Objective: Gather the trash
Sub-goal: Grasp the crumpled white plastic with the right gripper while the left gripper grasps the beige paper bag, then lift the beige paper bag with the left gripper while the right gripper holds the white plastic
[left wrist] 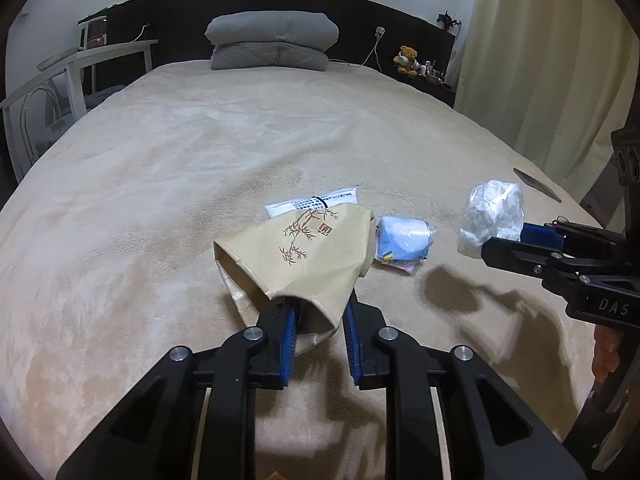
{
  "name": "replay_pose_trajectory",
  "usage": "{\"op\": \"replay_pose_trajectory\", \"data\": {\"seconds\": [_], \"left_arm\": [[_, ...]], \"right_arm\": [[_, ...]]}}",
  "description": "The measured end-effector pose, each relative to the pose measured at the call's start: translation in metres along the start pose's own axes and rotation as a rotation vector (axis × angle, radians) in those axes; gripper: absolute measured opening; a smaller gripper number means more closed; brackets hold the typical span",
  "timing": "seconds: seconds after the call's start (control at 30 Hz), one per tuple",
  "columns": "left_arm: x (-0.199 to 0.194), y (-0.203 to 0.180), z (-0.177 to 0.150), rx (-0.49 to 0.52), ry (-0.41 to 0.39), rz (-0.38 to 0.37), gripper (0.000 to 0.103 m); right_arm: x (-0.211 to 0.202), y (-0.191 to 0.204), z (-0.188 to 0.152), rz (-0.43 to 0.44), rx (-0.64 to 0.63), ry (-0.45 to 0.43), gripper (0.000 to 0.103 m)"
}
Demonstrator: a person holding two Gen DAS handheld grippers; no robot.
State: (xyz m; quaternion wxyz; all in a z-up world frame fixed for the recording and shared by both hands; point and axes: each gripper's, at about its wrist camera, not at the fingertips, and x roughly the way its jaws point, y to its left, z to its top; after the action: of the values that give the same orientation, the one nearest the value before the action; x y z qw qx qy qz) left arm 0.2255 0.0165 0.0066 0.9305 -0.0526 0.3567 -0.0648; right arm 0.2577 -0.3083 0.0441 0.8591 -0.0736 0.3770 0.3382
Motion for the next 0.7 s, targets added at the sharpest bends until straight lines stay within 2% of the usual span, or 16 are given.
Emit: {"op": "replay_pose_trajectory", "data": {"seconds": [0.03,0.1,0.37,0.47,0.5,0.53,0.63,0.7], "left_arm": [[-0.002,0.001,0.001,0.002,-0.005,-0.005,0.013],[-0.008,0.002,0.000,0.001,-0.014,-0.015,0.011],[0.000,0.007,-0.003,0.004,0.029,-0.002,0.012],[0.008,0.008,-0.003,0.006,0.052,-0.007,0.035],[0.010,0.007,-0.003,0.010,0.056,-0.002,0.053],[0.012,0.006,-0.003,0.014,0.053,-0.001,0.066],[0.020,0.006,-0.001,0.008,0.063,-0.001,0.078],[0.025,0.006,0.002,0.001,0.067,0.004,0.081]], "right_arm": [[-0.001,0.001,-0.001,0.000,0.000,-0.001,0.042],[-0.001,0.001,-0.001,0.005,0.007,-0.003,0.042],[0.006,0.005,-0.001,0.008,-0.009,0.014,0.042],[0.009,0.005,0.001,0.009,-0.014,0.019,0.042],[0.010,0.005,0.001,0.011,-0.013,0.020,0.042],[0.011,0.004,0.002,0.013,-0.012,0.021,0.042],[0.013,0.002,0.002,0.019,-0.006,0.024,0.042],[0.014,0.001,0.003,0.025,0.001,0.025,0.042]]}}
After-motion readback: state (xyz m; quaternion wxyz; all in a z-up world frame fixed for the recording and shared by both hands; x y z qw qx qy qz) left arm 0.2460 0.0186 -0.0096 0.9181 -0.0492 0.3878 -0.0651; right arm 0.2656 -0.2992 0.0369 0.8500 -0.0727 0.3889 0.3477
